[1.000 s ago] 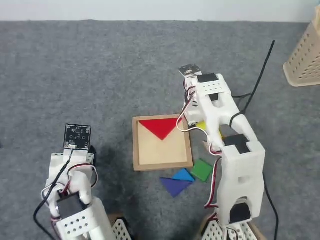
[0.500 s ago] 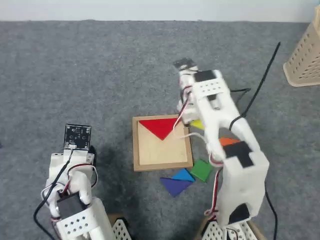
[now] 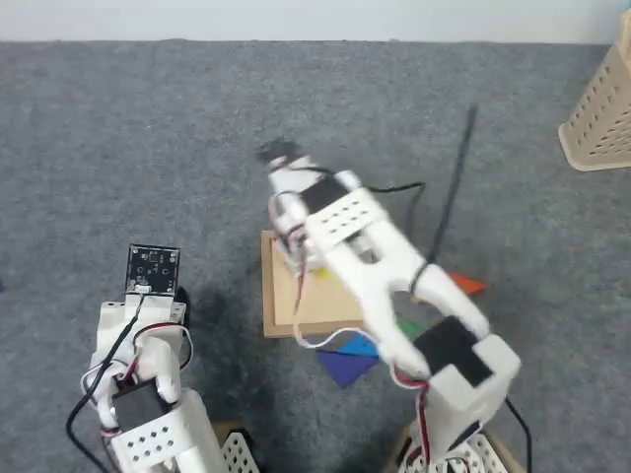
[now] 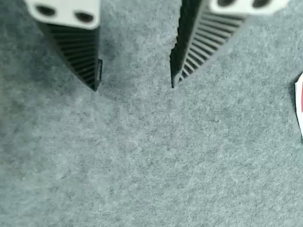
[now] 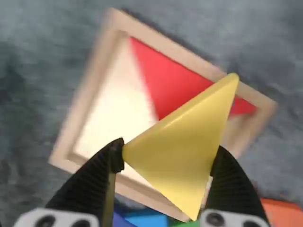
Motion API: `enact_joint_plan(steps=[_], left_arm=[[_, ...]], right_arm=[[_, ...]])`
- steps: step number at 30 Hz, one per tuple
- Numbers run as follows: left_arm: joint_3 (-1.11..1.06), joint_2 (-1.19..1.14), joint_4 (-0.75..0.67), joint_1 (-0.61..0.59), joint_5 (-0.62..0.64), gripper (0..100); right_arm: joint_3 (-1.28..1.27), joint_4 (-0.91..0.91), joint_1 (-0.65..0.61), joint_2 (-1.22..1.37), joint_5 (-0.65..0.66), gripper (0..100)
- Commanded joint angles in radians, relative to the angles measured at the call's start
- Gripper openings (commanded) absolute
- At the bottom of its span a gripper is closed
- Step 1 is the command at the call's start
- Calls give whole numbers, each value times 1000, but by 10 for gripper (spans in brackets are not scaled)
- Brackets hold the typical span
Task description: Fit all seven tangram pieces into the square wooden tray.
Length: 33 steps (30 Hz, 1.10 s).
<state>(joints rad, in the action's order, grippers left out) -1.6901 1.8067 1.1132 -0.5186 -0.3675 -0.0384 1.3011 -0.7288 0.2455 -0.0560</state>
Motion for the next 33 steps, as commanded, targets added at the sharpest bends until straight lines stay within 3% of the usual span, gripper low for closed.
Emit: enact_joint_plan(steps=[1,7,17,25,33], left_arm=[[5,9,9,5,-9,218],[5,9,9,5,-9,218],[5,9,9,5,-8,218],[5,9,8,5,-8,219],[5,9,8,5,-8,219]], right_arm=[[127,12,-58,30,-26,133],[222,15,-73,148,-201,133],[222,47,-44,176,-210,134],[218,102,113,182,-296,134],[69,-21,171,128,-373,134]])
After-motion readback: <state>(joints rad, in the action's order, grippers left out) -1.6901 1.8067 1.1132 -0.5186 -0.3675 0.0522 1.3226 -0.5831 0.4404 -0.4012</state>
